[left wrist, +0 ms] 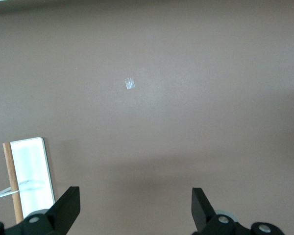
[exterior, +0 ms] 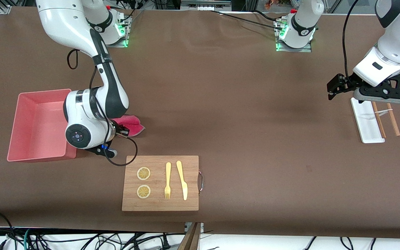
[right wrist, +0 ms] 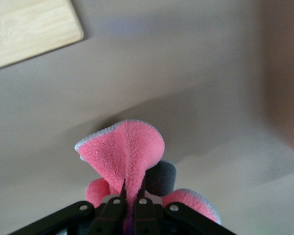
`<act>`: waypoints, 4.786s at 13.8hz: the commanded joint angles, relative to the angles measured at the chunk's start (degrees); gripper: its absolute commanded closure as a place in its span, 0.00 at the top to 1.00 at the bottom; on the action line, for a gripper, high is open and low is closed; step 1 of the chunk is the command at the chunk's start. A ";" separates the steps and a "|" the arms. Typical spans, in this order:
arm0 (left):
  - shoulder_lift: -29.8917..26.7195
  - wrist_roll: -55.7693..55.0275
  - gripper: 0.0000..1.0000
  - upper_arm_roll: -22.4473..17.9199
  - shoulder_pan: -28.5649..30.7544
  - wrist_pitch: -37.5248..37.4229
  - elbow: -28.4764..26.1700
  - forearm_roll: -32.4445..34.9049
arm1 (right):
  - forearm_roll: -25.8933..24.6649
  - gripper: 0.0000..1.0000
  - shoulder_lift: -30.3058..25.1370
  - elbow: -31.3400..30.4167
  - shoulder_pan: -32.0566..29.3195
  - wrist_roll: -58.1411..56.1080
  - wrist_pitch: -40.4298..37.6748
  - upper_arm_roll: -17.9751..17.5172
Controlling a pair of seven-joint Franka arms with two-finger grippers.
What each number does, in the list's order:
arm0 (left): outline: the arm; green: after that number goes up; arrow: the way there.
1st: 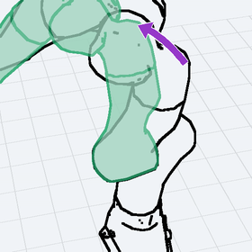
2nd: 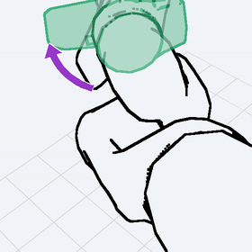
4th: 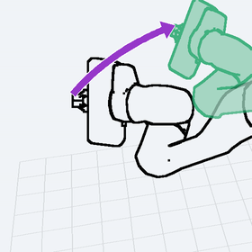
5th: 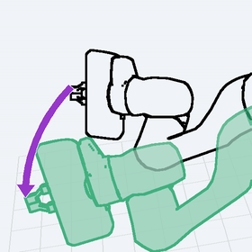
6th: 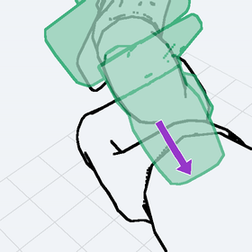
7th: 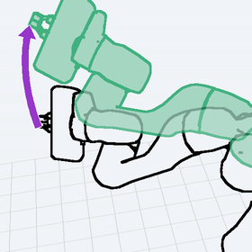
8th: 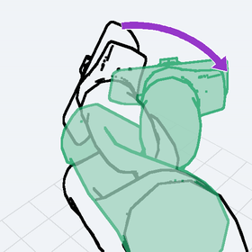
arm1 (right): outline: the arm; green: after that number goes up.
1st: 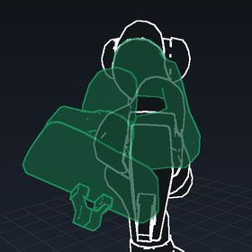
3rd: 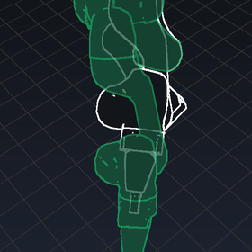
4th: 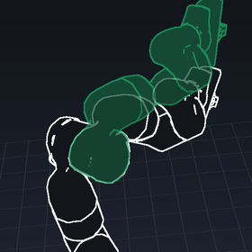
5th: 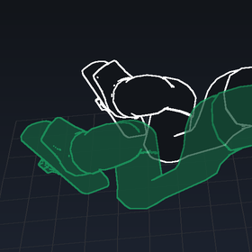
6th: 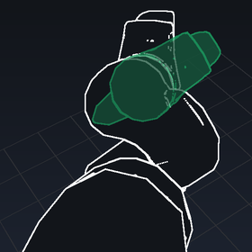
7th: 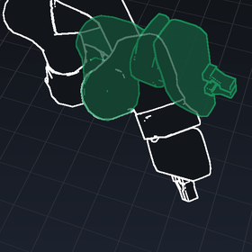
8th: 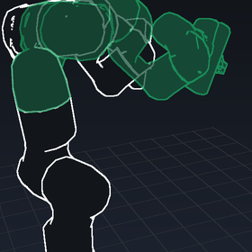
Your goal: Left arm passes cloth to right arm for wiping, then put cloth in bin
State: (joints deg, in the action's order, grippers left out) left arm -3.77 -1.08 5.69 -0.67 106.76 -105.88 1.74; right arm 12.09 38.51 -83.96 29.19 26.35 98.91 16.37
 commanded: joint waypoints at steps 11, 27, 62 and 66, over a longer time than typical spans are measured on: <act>0.07 -2.43 1.00 0.10 -0.91 -1.12 -0.03 -0.51 | 0.47 0.00 3.67 -0.51 0.17 34.71 26.33 -22.15; 0.43 -2.87 1.00 1.78 -0.91 -2.26 0.76 -0.51 | 11.11 0.00 4.64 -0.94 -2.82 11.66 12.56 -8.75; 0.43 -2.87 1.00 2.04 -0.91 -2.35 0.85 -0.51 | -7.35 1.00 -12.03 -8.41 -19.52 -49.65 7.10 10.52; 0.43 -2.87 1.00 2.30 -0.91 -2.35 0.85 -0.51 | -7.96 1.00 -21.79 -6.22 -19.61 -45.89 -1.76 5.97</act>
State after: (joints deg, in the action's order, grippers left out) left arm -3.32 -3.63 7.71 -1.54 105.56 -105.98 1.68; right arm 4.23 22.04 -89.98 9.86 -22.24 101.38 25.45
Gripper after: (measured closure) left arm 0.000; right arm 0.035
